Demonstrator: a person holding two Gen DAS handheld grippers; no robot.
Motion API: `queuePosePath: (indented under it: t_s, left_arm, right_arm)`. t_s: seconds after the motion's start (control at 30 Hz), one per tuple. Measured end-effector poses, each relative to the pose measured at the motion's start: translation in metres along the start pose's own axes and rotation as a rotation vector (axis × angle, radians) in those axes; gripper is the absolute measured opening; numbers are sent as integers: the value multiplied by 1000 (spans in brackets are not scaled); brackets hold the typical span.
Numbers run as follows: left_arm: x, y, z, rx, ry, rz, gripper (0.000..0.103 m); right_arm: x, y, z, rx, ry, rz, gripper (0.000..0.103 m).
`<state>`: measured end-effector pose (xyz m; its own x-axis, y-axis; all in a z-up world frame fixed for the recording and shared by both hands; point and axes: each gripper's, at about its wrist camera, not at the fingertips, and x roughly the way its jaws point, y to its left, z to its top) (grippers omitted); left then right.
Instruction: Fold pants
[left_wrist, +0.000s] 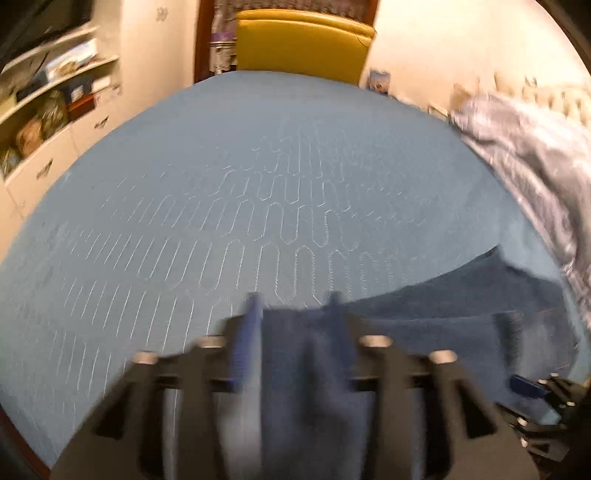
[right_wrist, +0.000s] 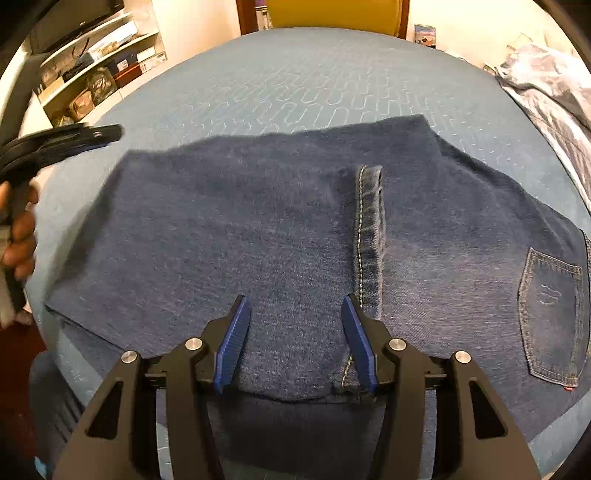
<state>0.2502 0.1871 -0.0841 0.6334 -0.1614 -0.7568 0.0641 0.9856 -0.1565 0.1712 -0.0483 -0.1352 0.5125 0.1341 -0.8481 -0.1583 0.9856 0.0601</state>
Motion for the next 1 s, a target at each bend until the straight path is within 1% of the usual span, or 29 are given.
queuePosePath:
  t_s: [0.03,0.07,0.1,0.13,0.17,0.2,0.23,0.27,0.3,0.33,0.37,0.4,0.43,0.47,0.5,0.53,0.6,0.63,0.67,0.7,0.73,0.77,0.8,0.83,0.87,0.93,1.0]
  left_arm:
    - [-8,-2,-6,1,11,-9,50]
    - [-22,-7,-20,17,4,-19,50]
    - [-33,-2,-26,18,-5,-4,57]
    - [-35,-9,-35,13,-9,21,66]
    - [-42,-9,-47,-7,-3,54,71]
    - [-49,-11,-56,-20,4,97,82]
    - [-59,-16,-71,-7,-12,124,84]
    - [-70,-15,-83,16,-49,134,86]
    - [-76,-15,-90,6,-66,149,93]
    - [-83,-6,-101,-42,-66,155,93]
    - [-85,-3,-106,-70,-77,164,93]
    - [-90,3,-113,-103,-90,174,93]
    - [-96,13,-122,-145,-96,185,88]
    - [-101,21,-130,-171,-92,196,79]
    - [-102,25,-135,-174,-83,191,66]
    - [-105,29,-139,-179,-77,179,57]
    - [-105,23,-137,-160,-72,123,50]
    - [-106,21,-138,-143,-72,111,50]
    - [-99,18,-137,-122,-52,98,50]
    - [-84,17,-137,-107,10,93,51]
    - [-71,18,-139,-95,61,115,49]
    - [-71,27,-142,-112,65,130,49]
    - [-85,40,-145,-158,29,122,49]
    - [-91,44,-146,-163,14,139,49]
    - [-103,48,-150,-123,-1,166,49]
    - [-114,47,-160,-49,-1,174,48]
    - [-122,38,-169,-48,-1,94,48]
  right_arm:
    - [-5,-4,7,-10,-38,-11,77]
    - [-12,-2,14,-26,-87,-26,89]
    - [-17,1,23,-43,-126,-14,97]
    - [-15,2,32,-44,-114,17,97]
    - [-10,2,38,-39,-98,28,97]
    - [-1,2,45,-42,-82,-6,97]
    - [5,4,48,-63,-77,-46,98]
    - [11,5,51,-89,-71,-73,98]
    - [18,4,54,-115,-56,-83,98]
    - [24,2,55,-126,-40,-83,98]
    - [30,-1,54,-133,-24,-89,98]
    - [41,-6,55,-140,32,-105,98]
    - [48,-11,54,-137,61,-110,98]
    - [55,-14,53,-136,81,-111,98]
    - [61,-23,50,-112,99,-71,98]
    - [64,-29,49,-76,101,-36,98]
    - [69,-39,46,-28,103,5,99]
    - [69,-36,46,-47,97,-7,99]
    - [69,-33,45,-66,93,-27,99]
    - [69,-33,45,-63,95,-32,99]
    - [70,-34,45,-58,101,-30,99]
    - [70,-34,46,-60,107,-28,99]
    - [70,-33,46,-62,110,-27,99]
    - [70,-33,46,-65,110,-25,99]
    - [71,-33,47,-69,107,-28,99]
    - [72,-33,52,-74,108,-36,99]
    - [70,-29,54,-67,111,-44,99]
